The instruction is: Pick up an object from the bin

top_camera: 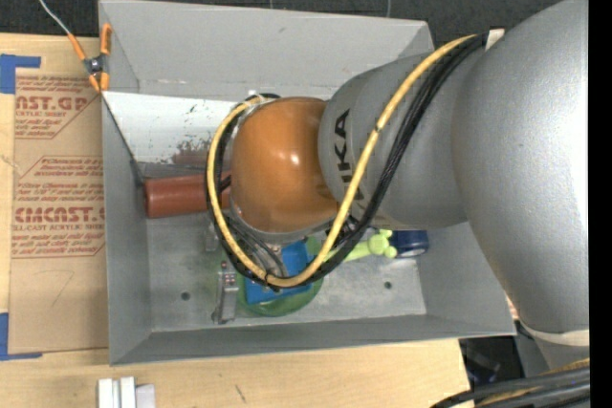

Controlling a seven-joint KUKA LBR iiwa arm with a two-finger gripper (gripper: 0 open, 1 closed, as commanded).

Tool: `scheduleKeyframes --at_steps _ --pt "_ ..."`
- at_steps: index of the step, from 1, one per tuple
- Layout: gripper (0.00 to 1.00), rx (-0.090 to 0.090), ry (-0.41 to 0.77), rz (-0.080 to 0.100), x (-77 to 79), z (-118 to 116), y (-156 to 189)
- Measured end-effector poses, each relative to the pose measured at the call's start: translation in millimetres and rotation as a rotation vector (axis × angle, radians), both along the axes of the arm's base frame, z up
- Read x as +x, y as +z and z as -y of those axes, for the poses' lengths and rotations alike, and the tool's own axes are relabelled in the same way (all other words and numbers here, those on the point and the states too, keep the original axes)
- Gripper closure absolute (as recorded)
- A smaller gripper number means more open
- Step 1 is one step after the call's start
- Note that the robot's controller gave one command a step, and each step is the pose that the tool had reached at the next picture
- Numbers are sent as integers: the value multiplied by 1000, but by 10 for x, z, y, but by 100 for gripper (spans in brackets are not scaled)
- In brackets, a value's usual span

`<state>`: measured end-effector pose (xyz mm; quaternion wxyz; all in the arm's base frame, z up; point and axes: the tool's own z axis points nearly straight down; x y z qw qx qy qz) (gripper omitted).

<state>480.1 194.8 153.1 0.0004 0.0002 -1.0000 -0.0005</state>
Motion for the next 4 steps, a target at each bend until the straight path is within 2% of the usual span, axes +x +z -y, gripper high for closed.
scheduleKeyframes --at_steps 1,2,3,4 --pt "0 -5 -94 -7 51 903 131" --pt "0 0 0 -1 28 650 -486" --pt "100 -2 -142 -7 225 691 -825" --pt "100 -2 -142 -6 226 692 -825"
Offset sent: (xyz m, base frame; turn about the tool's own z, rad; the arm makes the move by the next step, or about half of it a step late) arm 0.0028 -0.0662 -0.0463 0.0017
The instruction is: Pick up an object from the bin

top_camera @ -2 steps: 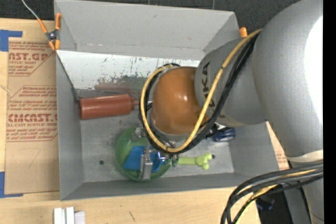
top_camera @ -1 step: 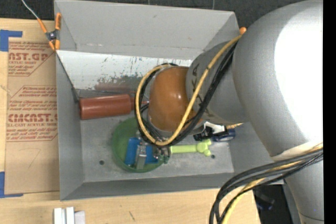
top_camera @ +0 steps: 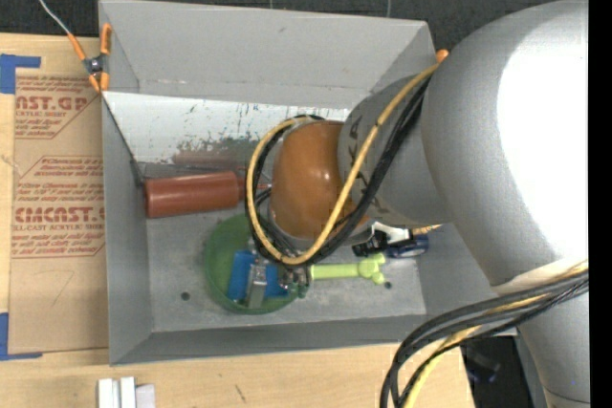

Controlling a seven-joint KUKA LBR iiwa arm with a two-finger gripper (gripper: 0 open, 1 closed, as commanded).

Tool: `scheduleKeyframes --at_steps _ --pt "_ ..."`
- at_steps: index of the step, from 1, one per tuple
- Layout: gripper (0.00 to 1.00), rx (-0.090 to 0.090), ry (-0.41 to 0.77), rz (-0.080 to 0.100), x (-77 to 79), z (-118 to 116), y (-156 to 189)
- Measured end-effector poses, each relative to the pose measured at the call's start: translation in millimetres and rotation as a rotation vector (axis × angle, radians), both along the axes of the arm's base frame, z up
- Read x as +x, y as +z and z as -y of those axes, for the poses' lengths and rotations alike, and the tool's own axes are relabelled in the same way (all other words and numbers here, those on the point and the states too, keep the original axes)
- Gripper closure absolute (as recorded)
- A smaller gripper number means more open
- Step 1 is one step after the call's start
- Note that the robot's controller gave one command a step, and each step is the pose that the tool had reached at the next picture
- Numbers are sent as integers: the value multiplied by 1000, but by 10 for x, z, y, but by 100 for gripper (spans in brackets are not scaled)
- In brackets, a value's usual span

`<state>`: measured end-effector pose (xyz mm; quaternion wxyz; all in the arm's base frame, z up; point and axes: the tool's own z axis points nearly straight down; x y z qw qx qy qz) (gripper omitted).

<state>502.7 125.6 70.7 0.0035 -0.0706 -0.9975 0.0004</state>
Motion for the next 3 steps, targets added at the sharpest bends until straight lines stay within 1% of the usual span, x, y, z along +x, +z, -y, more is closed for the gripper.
scheduleKeyframes --at_steps 3 --pt "100 0 0 0 0 -1 0"
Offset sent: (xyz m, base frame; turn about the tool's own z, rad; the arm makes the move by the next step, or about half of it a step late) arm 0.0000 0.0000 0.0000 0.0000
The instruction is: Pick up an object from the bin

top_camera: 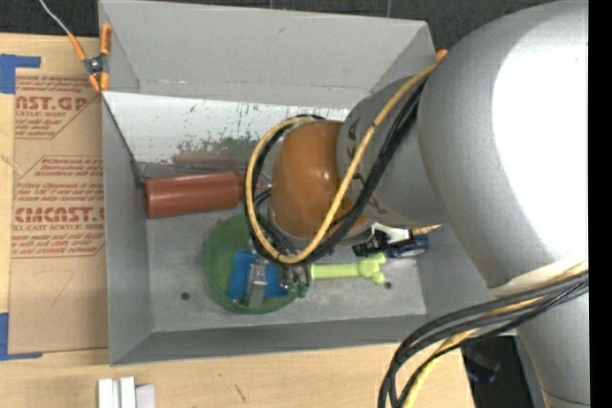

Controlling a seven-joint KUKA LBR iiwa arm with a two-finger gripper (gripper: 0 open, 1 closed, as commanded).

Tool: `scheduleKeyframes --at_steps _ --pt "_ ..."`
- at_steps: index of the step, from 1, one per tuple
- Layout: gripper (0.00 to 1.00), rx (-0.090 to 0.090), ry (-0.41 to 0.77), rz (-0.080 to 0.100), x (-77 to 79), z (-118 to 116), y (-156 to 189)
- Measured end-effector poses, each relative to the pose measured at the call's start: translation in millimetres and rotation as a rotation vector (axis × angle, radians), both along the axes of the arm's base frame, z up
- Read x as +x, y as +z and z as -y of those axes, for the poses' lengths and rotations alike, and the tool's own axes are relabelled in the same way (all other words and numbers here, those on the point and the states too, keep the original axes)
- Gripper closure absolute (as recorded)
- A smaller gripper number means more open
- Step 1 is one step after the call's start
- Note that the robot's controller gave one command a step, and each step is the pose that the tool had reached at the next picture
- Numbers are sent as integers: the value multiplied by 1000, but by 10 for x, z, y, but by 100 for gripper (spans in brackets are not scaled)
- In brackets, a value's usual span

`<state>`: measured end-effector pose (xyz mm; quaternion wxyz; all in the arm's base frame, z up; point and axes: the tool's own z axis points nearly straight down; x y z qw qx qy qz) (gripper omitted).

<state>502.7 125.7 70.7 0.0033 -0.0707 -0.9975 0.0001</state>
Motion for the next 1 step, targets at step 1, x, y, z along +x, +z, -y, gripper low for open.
scheduleKeyframes --at_steps 1 --pt "100 0 0 0 0 1 0"
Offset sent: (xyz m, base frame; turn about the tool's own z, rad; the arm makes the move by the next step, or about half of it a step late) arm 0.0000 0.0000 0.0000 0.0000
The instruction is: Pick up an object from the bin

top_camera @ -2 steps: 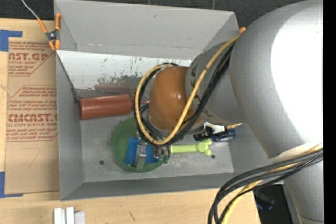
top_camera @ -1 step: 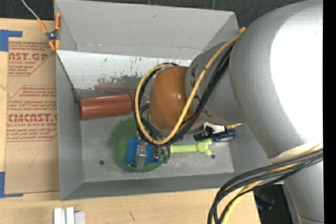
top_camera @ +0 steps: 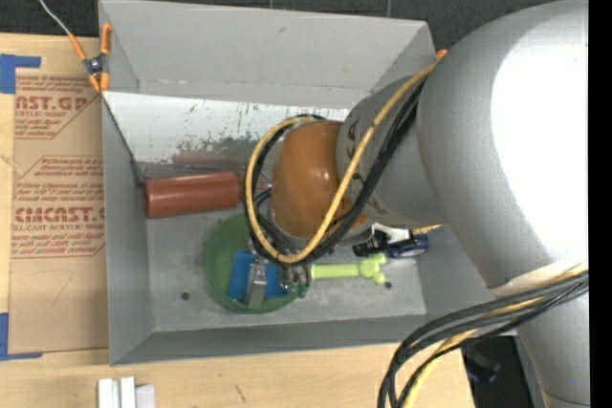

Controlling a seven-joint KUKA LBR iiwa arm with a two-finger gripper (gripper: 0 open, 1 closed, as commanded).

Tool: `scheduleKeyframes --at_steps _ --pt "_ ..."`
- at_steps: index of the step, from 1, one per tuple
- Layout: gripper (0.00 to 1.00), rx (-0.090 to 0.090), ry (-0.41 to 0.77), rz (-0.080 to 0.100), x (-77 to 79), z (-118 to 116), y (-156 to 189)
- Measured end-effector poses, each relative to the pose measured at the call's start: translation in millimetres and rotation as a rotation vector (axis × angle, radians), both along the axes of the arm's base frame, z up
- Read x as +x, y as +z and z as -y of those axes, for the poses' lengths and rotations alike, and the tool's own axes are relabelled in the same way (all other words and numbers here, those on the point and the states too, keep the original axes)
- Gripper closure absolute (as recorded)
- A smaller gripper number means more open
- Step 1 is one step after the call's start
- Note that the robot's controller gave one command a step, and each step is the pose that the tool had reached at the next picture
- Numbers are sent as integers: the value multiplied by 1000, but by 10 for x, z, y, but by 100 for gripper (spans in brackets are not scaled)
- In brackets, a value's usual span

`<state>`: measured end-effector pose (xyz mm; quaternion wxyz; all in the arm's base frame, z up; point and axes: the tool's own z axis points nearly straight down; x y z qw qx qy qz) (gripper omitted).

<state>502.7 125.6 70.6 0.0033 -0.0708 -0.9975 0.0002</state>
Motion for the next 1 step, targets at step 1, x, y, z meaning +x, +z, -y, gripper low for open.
scheduleKeyframes --at_steps 1 --pt "100 0 0 0 0 0 0"
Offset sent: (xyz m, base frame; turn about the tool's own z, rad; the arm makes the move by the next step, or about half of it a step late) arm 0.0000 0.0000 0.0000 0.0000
